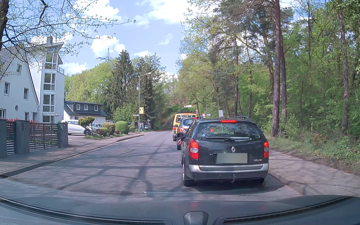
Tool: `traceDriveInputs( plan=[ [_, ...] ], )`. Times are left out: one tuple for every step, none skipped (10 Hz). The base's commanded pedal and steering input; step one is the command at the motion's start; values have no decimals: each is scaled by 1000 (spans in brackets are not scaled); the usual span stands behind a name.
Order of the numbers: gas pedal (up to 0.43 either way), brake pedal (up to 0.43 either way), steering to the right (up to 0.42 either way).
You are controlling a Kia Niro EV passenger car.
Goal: Follow the waypoints while adhering to traffic rules and regulations
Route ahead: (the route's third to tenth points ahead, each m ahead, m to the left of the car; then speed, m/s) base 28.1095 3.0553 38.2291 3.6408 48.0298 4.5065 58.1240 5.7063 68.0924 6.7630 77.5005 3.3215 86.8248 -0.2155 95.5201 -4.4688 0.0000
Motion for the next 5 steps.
traceDriveInputs(
  plan=[
    [0,159,1],
    [0,159,2],
    [0,159,1],
    [0,159,1],
    [0,159,1]
  ],
)
